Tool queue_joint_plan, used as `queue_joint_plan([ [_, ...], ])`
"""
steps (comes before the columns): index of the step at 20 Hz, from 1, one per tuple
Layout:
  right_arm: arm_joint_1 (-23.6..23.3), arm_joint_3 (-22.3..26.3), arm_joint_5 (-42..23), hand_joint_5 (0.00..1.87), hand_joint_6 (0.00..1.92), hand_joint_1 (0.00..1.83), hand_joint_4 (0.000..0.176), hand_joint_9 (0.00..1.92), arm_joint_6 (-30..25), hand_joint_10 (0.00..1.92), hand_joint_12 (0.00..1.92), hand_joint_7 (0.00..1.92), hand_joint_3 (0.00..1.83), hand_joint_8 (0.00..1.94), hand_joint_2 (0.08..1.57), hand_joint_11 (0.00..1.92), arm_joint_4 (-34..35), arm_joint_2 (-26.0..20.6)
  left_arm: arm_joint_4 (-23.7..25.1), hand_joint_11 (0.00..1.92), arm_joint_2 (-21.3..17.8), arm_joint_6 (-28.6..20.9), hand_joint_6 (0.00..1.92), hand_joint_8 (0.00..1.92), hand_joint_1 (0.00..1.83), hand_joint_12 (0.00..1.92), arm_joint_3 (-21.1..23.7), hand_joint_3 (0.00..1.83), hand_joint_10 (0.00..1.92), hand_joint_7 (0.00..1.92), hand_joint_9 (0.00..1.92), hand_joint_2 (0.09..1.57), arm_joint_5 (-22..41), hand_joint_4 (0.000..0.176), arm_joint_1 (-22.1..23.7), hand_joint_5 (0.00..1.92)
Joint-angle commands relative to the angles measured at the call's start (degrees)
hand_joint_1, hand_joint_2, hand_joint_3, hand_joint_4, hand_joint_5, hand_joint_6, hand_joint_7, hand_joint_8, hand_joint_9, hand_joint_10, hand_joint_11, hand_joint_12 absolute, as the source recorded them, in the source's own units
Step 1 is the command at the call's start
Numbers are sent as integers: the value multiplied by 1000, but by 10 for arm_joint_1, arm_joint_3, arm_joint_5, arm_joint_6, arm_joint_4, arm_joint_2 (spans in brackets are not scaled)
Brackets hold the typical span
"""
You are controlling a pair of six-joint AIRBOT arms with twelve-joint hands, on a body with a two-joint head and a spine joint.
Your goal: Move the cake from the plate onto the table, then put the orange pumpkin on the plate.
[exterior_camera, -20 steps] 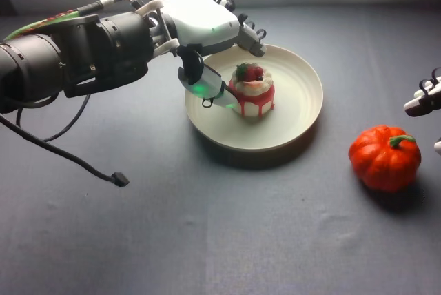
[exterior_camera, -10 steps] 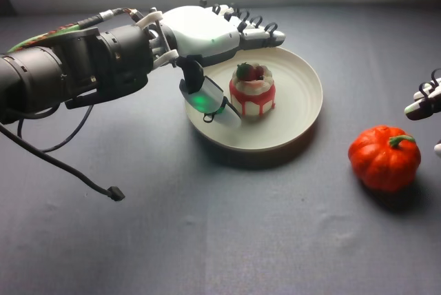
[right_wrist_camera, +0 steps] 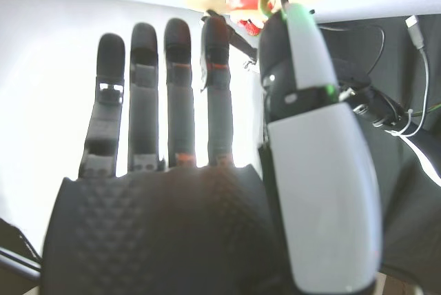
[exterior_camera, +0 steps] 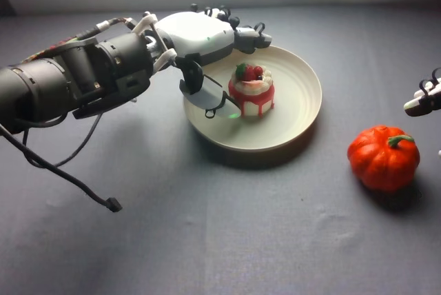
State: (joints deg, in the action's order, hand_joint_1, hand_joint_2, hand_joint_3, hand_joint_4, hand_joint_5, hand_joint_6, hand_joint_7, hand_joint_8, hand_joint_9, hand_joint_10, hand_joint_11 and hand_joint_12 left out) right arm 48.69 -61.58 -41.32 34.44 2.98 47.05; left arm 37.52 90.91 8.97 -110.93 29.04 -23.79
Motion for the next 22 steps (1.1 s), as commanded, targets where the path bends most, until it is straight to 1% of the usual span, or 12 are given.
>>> queue_joint_plan([
  [1,-9,-2,-66,685,2,965,0,535,-6,12,1007,603,0,7,1132,162,9,-3,-32,0,-2,0,12,0,908,999,-4,0,6,410,318,856,55,0,0,320],
  [3,-9,-2,-66,704,7,952,0,525,-7,5,990,621,0,10,1131,118,10,-3,-38,0,0,0,10,6,909,809,-6,4,13,387,280,897,55,0,-1,363],
  [5,-9,-2,-66,713,3,949,0,529,-7,3,1030,629,0,4,1128,99,10,-3,-39,0,5,0,19,8,864,889,-13,1,23,426,343,902,54,0,-5,427],
  [6,-9,-2,-66,722,2,939,0,532,-7,2,1066,632,0,1,1132,85,10,-3,-39,0,6,0,16,18,926,1036,-15,3,42,478,410,916,53,0,-5,436],
  [7,-9,-2,-66,727,3,939,0,541,-7,5,1079,638,0,3,1132,100,10,-3,-39,0,8,0,13,32,977,1282,-18,1,75,551,502,917,53,0,-6,447],
  [9,-9,-3,-66,728,2,962,0,546,-7,5,1089,641,1,3,1135,107,10,-3,-39,19,11,0,14,40,1001,1485,-20,2,135,627,606,933,51,0,-7,474],
  [10,-9,-3,-66,726,1,963,0,546,-7,5,1092,639,1,2,1136,117,10,-3,-34,3,12,0,20,31,1011,1481,-19,0,135,626,587,929,52,0,-7,503],
  [12,-9,-2,-66,715,0,946,0,543,-7,4,1065,629,0,0,1133,135,10,-3,-24,0,12,0,21,9,1027,1213,-13,1,73,602,479,929,63,0,-7,539],
  [13,-9,-2,-66,694,0,941,0,551,-7,3,1048,618,0,0,1129,159,10,-3,-19,0,11,0,20,2,1026,1158,-11,0,51,575,448,927,74,0,-9,557],
  [14,-9,-1,-66,626,0,928,0,572,-7,6,1065,616,0,1,1128,159,11,-3,-18,0,9,0,25,1,1001,943,-6,1,15,480,340,938,90,0,-12,623],
  [20,-9,2,-66,695,9,951,0,651,-7,16,1116,698,2,9,1144,203,15,-3,-19,0,-2,0,4,5,1013,970,11,3,16,488,348,947,115,0,-9,595],
  [22,-6,2,-66,659,1,891,0,658,-7,9,1148,671,0,1,1123,217,16,-3,-19,0,-2,0,6,0,1013,969,12,9,15,467,350,965,117,0,-10,601],
])
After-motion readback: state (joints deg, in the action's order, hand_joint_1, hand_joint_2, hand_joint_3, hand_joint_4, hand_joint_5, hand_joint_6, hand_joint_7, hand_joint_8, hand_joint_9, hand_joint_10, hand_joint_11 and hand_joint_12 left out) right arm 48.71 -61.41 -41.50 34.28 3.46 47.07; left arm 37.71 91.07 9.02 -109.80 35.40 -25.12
